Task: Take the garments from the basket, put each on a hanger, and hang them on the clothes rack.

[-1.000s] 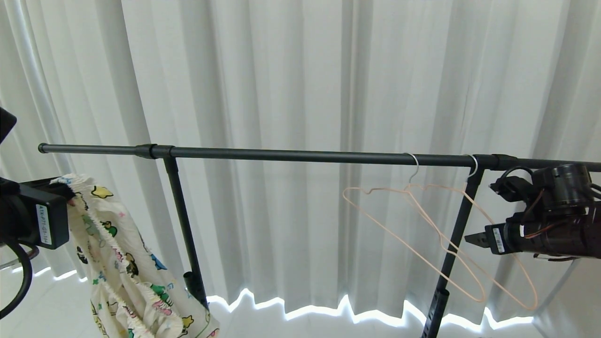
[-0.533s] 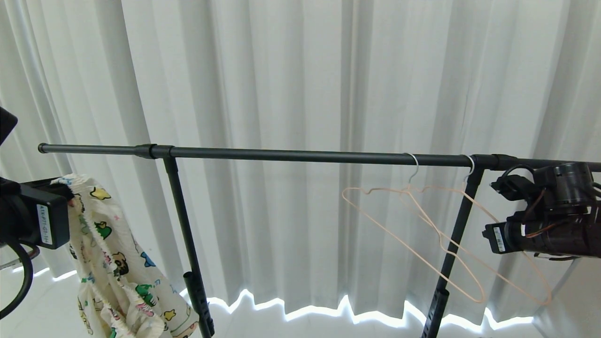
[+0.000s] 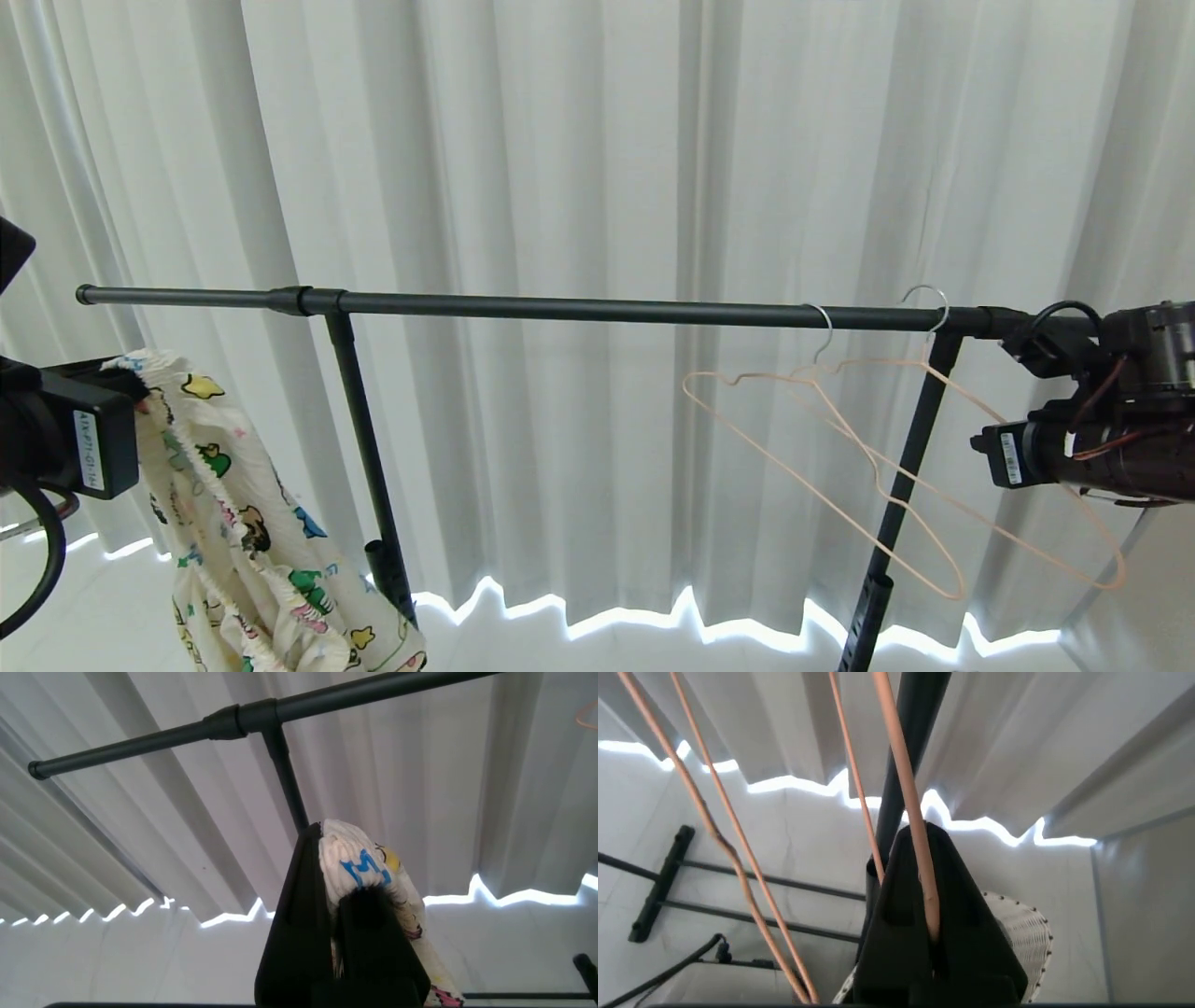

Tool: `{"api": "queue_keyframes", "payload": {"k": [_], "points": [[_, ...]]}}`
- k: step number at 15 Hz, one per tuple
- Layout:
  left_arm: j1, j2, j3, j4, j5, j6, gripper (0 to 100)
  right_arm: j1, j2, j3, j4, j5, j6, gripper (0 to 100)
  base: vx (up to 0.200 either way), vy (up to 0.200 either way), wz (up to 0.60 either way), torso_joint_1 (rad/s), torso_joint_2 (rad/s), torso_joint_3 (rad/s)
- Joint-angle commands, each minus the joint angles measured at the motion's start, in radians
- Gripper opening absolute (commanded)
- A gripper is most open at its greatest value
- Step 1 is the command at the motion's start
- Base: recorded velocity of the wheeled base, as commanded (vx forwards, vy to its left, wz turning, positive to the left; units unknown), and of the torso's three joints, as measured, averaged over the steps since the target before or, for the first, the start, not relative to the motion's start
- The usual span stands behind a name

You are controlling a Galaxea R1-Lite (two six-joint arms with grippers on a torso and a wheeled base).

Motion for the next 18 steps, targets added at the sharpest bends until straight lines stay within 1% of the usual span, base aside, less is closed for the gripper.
{"api": "queue_keyframes", "payload": {"k": [1, 3, 5, 8, 9, 10, 13, 18], "points": [[0.0, -0.003, 0.001, 0.0, 0.0, 0.002, 0, 0.003, -0.044, -0.001, 0.0, 0.0, 0.009, 0, 0.0, 0.0, 0.0, 0.0, 0.0, 0.0], [0.0, -0.005, 0.001, -0.001, 0.0, 0.0, 0, 0.012, -0.091, 0.002, 0.001, 0.0, 0.029, 0, 0.0, 0.0, 0.0, 0.0, 0.0, 0.0], [0.0, -0.005, 0.001, -0.001, 0.0, 0.002, 0, 0.012, -0.137, 0.015, 0.006, -0.001, 0.031, 0, 0.0, 0.0, 0.0, 0.0, 0.0, 0.0], [0.001, 0.0, 0.001, -0.001, 0.0, 0.008, 0, 0.011, -0.22, 0.095, 0.011, -0.009, 0.029, 0, 0.0, 0.0, 0.0, 0.0, 0.0, 0.0], [0.0, 0.002, 0.001, -0.001, 0.0, 0.013, 0, 0.011, -0.257, 0.14, 0.012, -0.01, 0.029, 0, 0.0, 0.0, 0.0, 0.0, 0.0, 0.0], [0.0, 0.003, 0.001, -0.001, 0.0, 0.016, 0, 0.011, -0.278, 0.161, 0.021, -0.017, 0.028, 0, -0.2, 0.0, 0.0, 0.007, 0.0, 0.002], [0.0, 0.0, 0.0, -0.001, 0.0, 0.016, 0, 0.011, -0.31, 0.166, 0.064, -0.03, 0.029, 0, -0.2, 0.0, 0.0, 0.006, 0.0, 0.004], [0.0, -0.003, -0.01, -0.001, 0.0, 0.014, 0, 0.009, -0.326, 0.184, 0.064, -0.053, 0.029, 0, -0.2, 0.0, 0.0, -0.002, 0.0, 0.002]]}}
